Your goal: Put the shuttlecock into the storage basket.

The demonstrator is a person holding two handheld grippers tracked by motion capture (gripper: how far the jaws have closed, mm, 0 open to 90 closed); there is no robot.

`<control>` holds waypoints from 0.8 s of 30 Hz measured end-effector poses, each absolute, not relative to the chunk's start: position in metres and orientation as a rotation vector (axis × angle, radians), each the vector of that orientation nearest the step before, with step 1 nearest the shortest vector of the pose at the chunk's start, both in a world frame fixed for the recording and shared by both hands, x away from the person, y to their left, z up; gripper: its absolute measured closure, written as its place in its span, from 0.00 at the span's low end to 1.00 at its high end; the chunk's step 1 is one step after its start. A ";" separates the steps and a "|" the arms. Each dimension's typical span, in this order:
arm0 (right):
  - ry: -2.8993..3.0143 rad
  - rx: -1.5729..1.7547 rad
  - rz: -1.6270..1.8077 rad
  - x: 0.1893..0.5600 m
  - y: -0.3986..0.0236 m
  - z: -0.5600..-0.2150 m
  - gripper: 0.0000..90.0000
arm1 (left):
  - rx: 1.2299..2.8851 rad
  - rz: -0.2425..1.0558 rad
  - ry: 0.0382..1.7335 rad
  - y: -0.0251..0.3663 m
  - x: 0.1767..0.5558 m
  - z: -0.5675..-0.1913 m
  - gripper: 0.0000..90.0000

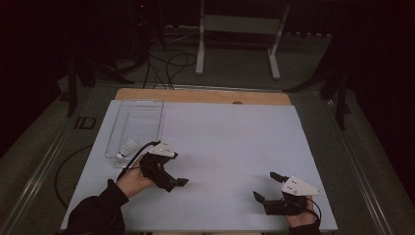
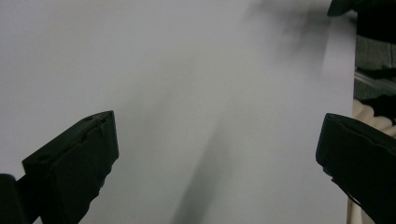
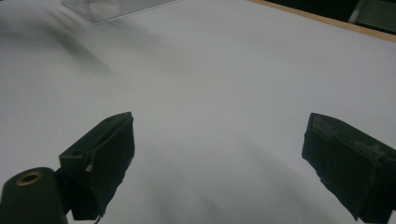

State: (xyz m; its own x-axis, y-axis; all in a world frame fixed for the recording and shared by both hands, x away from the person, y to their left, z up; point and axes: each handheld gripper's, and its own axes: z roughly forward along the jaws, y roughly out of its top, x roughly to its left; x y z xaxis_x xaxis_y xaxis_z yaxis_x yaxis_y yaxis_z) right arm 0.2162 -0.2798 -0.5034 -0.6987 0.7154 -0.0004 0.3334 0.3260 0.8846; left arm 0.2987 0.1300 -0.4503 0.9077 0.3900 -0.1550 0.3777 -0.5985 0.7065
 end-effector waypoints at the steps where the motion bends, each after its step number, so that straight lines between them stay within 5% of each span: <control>1: 2.205 0.929 1.331 0.216 -0.280 -0.503 0.10 | 2.270 0.021 0.542 0.130 0.298 -0.451 0.00; 24: 2.207 0.929 1.330 0.217 -0.280 -0.504 0.10 | 2.281 -0.028 0.553 0.144 0.273 -0.484 0.00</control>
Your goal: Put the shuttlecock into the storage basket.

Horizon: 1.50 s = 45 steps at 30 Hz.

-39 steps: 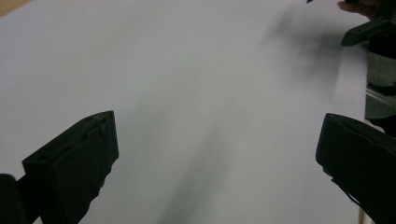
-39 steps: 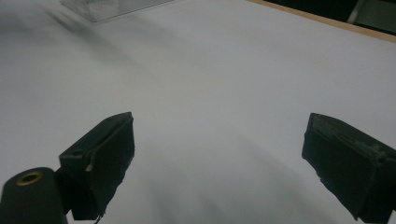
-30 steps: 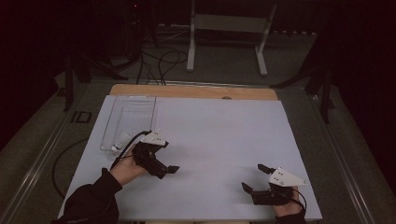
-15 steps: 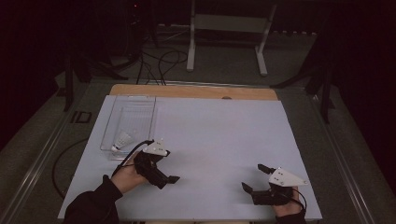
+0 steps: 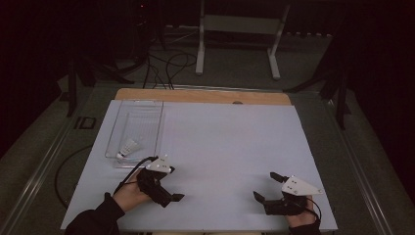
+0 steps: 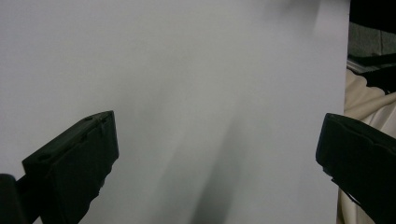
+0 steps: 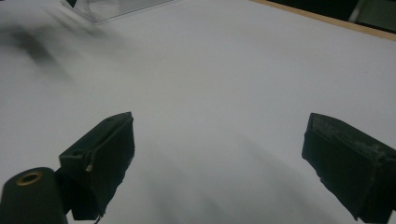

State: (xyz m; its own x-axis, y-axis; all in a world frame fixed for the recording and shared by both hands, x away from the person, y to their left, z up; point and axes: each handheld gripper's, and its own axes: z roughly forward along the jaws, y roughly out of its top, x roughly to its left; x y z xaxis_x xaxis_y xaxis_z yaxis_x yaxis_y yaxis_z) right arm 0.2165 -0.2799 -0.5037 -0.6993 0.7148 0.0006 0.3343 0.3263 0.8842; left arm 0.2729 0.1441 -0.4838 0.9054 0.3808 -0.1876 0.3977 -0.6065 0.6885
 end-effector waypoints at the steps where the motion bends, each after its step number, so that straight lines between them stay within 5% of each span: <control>1: 2.211 0.932 1.328 0.216 -0.279 -0.504 0.10 | 2.284 -0.026 0.554 0.146 0.272 -0.485 0.00; 45: 2.221 0.928 1.320 0.217 -0.278 -0.504 0.10 | 2.173 0.179 0.809 0.199 0.241 -0.515 0.00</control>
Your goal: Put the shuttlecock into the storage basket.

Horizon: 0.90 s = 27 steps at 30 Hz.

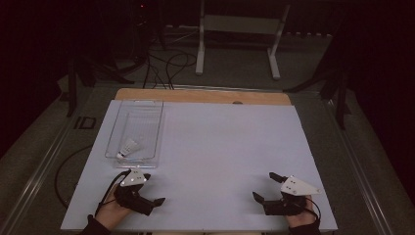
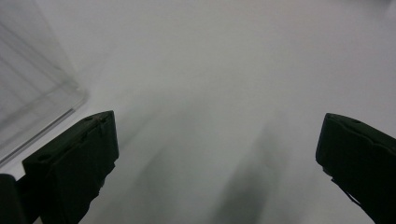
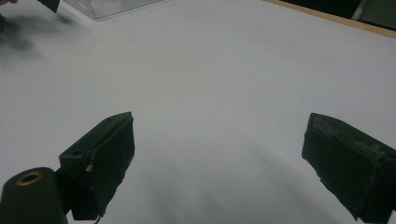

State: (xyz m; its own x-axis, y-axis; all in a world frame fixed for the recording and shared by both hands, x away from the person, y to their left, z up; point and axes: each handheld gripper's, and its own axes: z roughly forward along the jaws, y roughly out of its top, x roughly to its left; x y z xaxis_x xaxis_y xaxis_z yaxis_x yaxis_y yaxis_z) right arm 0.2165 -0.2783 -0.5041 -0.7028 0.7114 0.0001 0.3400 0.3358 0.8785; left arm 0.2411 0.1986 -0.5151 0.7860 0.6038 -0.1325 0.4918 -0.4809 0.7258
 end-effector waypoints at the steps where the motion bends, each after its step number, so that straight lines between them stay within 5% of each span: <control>1: 2.221 0.927 1.320 0.216 -0.278 -0.504 0.10 | 2.170 0.184 0.815 0.199 0.241 -0.515 0.00; 27: 2.236 0.936 1.309 0.217 -0.278 -0.505 0.10 | 2.107 0.284 0.908 0.200 0.242 -0.526 0.00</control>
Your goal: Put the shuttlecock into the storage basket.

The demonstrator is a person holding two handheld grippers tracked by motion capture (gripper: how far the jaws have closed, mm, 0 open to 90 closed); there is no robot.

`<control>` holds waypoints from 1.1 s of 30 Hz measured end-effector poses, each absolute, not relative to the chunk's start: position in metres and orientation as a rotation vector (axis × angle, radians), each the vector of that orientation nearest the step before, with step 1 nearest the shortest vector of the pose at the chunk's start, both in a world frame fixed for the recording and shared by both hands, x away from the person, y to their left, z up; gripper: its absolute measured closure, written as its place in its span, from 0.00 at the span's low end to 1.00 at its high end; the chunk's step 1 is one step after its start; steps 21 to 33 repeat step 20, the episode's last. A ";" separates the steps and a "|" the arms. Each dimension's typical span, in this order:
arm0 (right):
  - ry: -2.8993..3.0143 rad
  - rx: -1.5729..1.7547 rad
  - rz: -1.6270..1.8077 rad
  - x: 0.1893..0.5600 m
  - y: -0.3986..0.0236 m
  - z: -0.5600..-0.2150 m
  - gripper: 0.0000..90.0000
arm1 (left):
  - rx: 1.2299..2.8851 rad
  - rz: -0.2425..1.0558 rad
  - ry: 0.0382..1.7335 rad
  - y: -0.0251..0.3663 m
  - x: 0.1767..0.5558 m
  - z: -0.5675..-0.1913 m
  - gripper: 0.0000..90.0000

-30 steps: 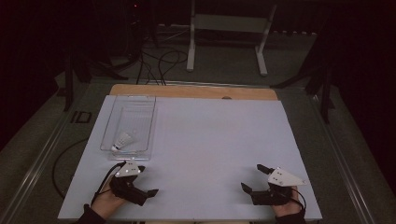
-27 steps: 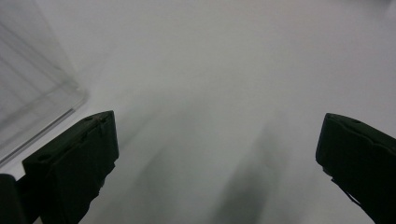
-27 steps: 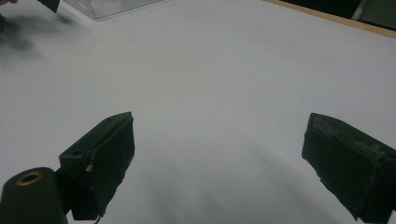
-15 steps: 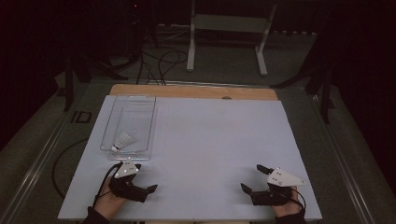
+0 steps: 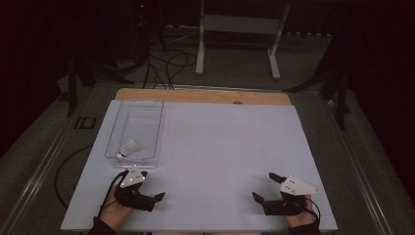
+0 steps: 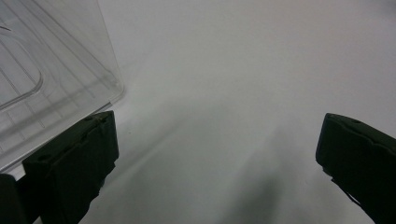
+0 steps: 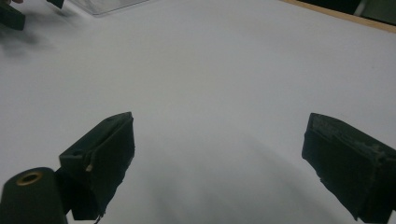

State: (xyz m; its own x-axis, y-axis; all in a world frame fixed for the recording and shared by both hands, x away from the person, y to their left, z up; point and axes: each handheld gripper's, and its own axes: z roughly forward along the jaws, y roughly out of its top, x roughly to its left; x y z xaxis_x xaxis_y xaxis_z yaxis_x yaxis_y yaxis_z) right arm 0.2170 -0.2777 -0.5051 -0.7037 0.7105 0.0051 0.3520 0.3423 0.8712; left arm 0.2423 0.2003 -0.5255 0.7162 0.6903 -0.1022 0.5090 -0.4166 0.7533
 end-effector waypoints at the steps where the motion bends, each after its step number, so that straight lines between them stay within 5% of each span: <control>1: 2.236 0.937 1.309 0.217 -0.278 -0.505 0.10 | 2.103 0.283 0.913 0.201 0.243 -0.526 0.00; 33: 2.197 0.937 1.328 0.216 -0.281 -0.502 0.13 | 2.122 0.288 0.911 0.200 0.242 -0.526 0.00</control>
